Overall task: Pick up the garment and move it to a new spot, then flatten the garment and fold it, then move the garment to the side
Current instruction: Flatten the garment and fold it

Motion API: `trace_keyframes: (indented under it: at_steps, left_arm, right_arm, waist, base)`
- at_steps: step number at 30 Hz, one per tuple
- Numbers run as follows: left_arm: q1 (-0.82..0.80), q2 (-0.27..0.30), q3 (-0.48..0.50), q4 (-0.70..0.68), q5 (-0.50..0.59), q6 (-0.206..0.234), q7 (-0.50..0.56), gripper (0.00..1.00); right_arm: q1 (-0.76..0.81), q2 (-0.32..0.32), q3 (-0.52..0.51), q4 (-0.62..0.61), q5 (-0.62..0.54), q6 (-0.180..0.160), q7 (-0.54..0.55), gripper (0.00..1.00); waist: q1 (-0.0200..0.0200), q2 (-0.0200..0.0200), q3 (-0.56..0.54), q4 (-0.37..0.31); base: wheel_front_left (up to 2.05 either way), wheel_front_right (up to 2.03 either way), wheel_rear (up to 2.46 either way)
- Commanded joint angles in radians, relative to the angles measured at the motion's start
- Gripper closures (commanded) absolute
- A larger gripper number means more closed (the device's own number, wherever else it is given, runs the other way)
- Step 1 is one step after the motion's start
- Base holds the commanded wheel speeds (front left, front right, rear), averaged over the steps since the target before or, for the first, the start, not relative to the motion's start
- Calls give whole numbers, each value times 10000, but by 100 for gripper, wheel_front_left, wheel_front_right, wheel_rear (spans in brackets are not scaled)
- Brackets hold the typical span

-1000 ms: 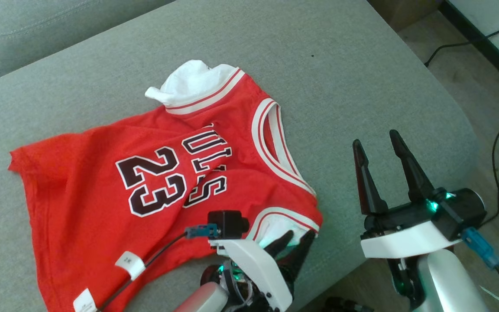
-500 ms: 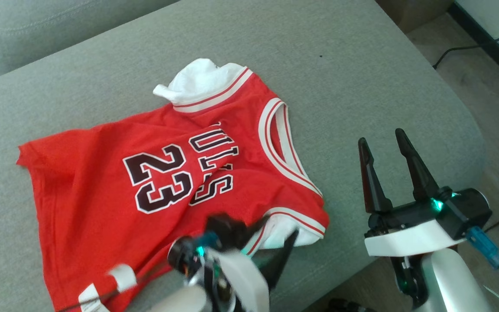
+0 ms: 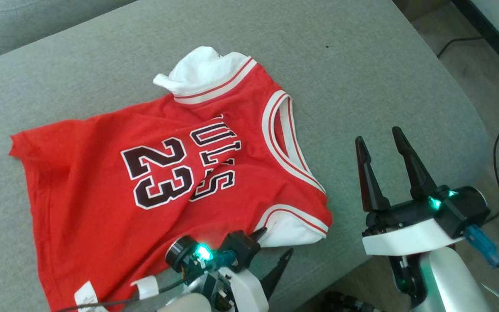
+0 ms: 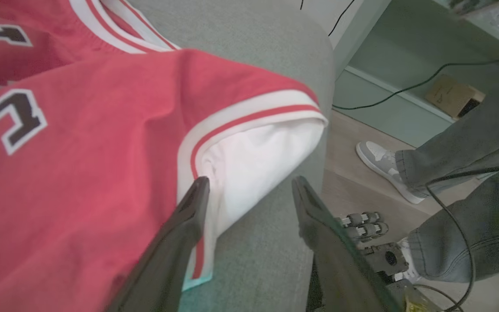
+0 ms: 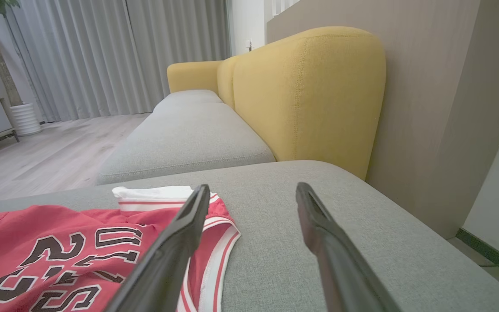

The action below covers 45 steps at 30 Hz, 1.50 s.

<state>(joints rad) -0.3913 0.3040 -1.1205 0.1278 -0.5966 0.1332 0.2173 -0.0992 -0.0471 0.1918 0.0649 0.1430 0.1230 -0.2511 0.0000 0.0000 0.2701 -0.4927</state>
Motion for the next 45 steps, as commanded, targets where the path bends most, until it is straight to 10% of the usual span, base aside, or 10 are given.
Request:
trace_keyframes:
  at_steps: [1, 3, 5, 9, 11, 34, 45]
  left_arm:
    - [-377, -70, 126, -100, 187, -30, -122, 0]
    - [-448, -150, 38, 168, 230, -113, -139, 5]
    - [-517, -232, -50, 378, 283, -192, -175, 51]
    - [-634, -389, -166, 669, 309, -330, -220, 94]
    - [-654, -423, -191, 744, 295, -373, -215, 100]
    - [-322, -1474, 285, 887, -1567, -992, -63, 100]
    - [687, -2062, 1306, -638, -4373, -66, 1459, 100]
  right_arm:
    - [-353, -31, 208, -372, 71, 77, -107, 0]
    - [-349, -31, 223, -369, 79, 77, -107, 0]
    - [-352, -31, 243, -358, 88, 77, -107, 0]
    - [-359, -31, 245, -326, 101, 77, -107, 0]
    - [-359, -31, 248, -318, 98, 77, -107, 0]
    - [-346, -31, 303, -213, 40, 77, -107, 0]
    - [-285, -31, 314, -225, 80, 77, -107, 0]
  waist:
    - [0, 0, 44, -48]
    - [0, 0, 72, -88]
    - [0, 0, 83, -123]
    - [0, 0, 75, -154]
    - [0, 0, 66, -155]
    - [0, 0, -209, -224]
    - [0, 0, -289, -236]
  base:
    - [0, 0, 0]
    - [0, 0, 0]
    - [0, 0, 0]
    - [0, 0, 0]
    - [0, 0, 0]
    - [0, 0, 0]
    - [0, 0, 0]
